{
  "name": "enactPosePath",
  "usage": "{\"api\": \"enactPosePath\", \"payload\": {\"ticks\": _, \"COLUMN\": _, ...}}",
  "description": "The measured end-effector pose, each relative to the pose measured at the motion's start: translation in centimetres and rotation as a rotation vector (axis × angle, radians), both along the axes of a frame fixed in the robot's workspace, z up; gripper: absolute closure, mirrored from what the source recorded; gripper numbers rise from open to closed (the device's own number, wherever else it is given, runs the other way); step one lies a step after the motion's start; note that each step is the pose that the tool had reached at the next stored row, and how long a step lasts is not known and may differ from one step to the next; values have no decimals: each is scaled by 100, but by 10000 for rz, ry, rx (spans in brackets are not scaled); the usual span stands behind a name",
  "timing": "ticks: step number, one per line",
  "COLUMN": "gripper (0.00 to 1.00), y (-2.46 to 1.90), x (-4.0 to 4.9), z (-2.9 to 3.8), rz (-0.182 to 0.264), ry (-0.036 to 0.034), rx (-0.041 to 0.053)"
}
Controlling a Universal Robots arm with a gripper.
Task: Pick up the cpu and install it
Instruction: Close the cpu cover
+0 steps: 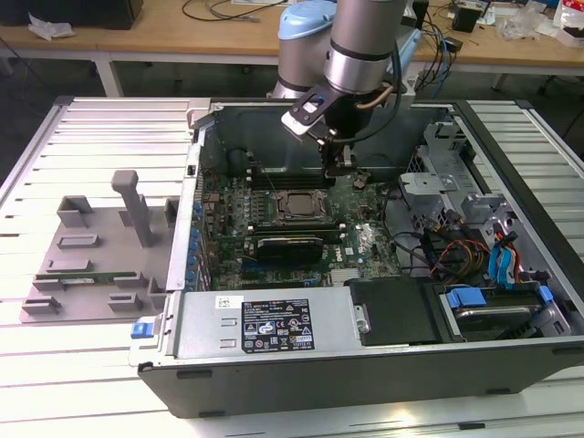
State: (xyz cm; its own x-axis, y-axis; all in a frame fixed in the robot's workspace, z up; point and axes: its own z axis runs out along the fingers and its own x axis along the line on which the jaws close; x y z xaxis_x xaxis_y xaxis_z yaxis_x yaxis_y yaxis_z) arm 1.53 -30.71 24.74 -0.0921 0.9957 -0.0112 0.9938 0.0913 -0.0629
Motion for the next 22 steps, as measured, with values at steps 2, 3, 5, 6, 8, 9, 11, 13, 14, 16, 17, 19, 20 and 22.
{"api": "enactPosePath", "payload": {"ticks": 2, "gripper": 89, "y": 0, "x": -36, "z": -7, "rz": 0, "ry": 0, "rx": -1}}
{"api": "enactPosePath", "payload": {"ticks": 3, "gripper": 89, "y": 0, "x": -54, "z": -12, "rz": 1, "ry": 0, "rx": 0}}
{"api": "enactPosePath", "payload": {"ticks": 5, "gripper": 89, "y": 0, "x": -78, "z": -18, "rz": -1, "ry": 0, "rx": 1}}
{"api": "enactPosePath", "payload": {"ticks": 6, "gripper": 89, "y": 0, "x": -86, "z": -21, "rz": 0, "ry": 0, "rx": 1}}
{"api": "enactPosePath", "payload": {"ticks": 8, "gripper": 89, "y": 0, "x": -102, "z": -27, "rz": 1, "ry": 0, "rx": 0}}
{"api": "enactPosePath", "payload": {"ticks": 9, "gripper": 89, "y": 0, "x": -108, "z": -30, "rz": 0, "ry": 0, "rx": 0}}
{"api": "enactPosePath", "payload": {"ticks": 11, "gripper": 89, "y": 0, "x": -128, "z": -36, "rz": 0, "ry": 0, "rx": -1}}
{"api": "enactPosePath", "payload": {"ticks": 13, "gripper": 89, "y": 0, "x": -144, "z": -42, "rz": 1, "ry": 0, "rx": 0}}
{"api": "enactPosePath", "payload": {"ticks": 14, "gripper": 89, "y": 0, "x": -158, "z": -47, "rz": 1, "ry": 0, "rx": 0}}
{"api": "enactPosePath", "payload": {"ticks": 16, "gripper": 89, "y": 0, "x": -185, "z": -55, "rz": 0, "ry": 0, "rx": -1}}
{"api": "enactPosePath", "payload": {"ticks": 17, "gripper": 89, "y": 0, "x": -191, "z": -58, "rz": 0, "ry": 0, "rx": 0}}
{"api": "enactPosePath", "payload": {"ticks": 19, "gripper": 89, "y": 0, "x": -207, "z": -63, "rz": -1, "ry": 0, "rx": -1}}
{"api": "enactPosePath", "payload": {"ticks": 20, "gripper": 89, "y": 0, "x": -217, "z": -67, "rz": 0, "ry": 0, "rx": -1}}
{"api": "enactPosePath", "payload": {"ticks": 22, "gripper": 89, "y": 0, "x": -244, "z": -76, "rz": 1, "ry": 0, "rx": 0}}
